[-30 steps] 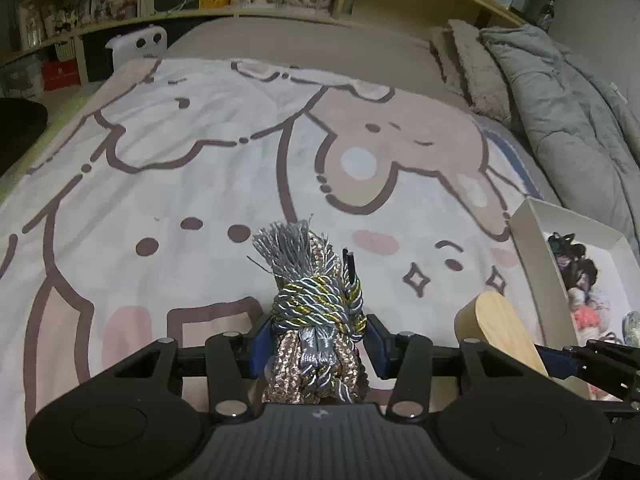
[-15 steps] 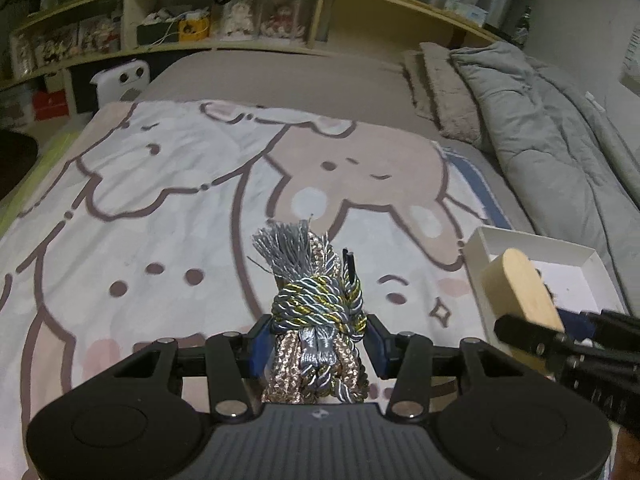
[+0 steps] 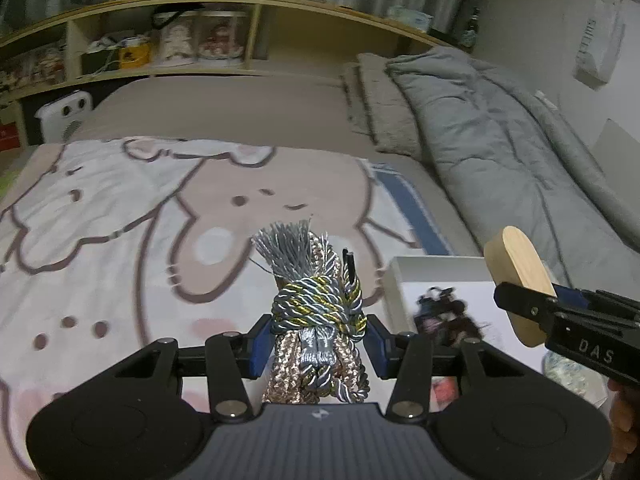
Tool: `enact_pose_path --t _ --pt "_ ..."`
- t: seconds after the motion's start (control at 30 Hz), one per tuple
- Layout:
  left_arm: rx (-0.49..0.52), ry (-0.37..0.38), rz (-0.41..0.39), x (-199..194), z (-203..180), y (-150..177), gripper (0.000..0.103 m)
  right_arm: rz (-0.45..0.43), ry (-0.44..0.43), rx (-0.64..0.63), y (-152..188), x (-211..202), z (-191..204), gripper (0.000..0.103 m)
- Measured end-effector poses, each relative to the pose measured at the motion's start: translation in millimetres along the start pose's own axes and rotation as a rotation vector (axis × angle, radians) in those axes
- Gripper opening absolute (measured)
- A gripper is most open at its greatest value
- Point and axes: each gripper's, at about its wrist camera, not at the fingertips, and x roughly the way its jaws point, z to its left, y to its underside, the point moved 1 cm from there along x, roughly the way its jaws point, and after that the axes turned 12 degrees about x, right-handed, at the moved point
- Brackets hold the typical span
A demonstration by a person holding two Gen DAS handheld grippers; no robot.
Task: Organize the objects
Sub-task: 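Carry the cord tassel with the left tool while the right tool carries the wooden block to the box, then lower the cord tassel with the left tool while the right tool lowers the block into the box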
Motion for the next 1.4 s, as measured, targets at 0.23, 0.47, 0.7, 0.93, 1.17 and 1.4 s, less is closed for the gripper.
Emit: enact_pose_path --t 0.23,0.47,0.7,0.93,1.17,1.4 --pt "0.032 0.063 -0.006 25.7 -41.1 -20.1 0.049 -0.045 0.063 0.048 -18.4 -4.9 -41.4 0.045" --pt "0.068 0.136 -0.007 52.4 -86.2 -35.6 0.049 -0.056 0.141 0.118 -26.7 -2.1 -89.7 0.045" --pt "0.065 0.216 0.008 81.9 -123.2 -43.8 0.049 -0.041 0.22 0.186 -24.6 9.6 -129.4 0.045" --pt "0.064 0.266 0.029 116.7 -149.3 -53.8 0.049 -0.018 0.276 0.27 -16.2 24.7 -163.5 0.045" --pt "0.043 0.353 0.065 161.0 -172.5 -57.8 0.049 -0.003 0.314 0.361 -10.9 35.9 -185.0 0.045" --pt "0.198 0.432 0.123 203.0 -191.9 -53.7 0.049 0.003 0.357 0.473 -1.7 43.4 -205.1 0.045"
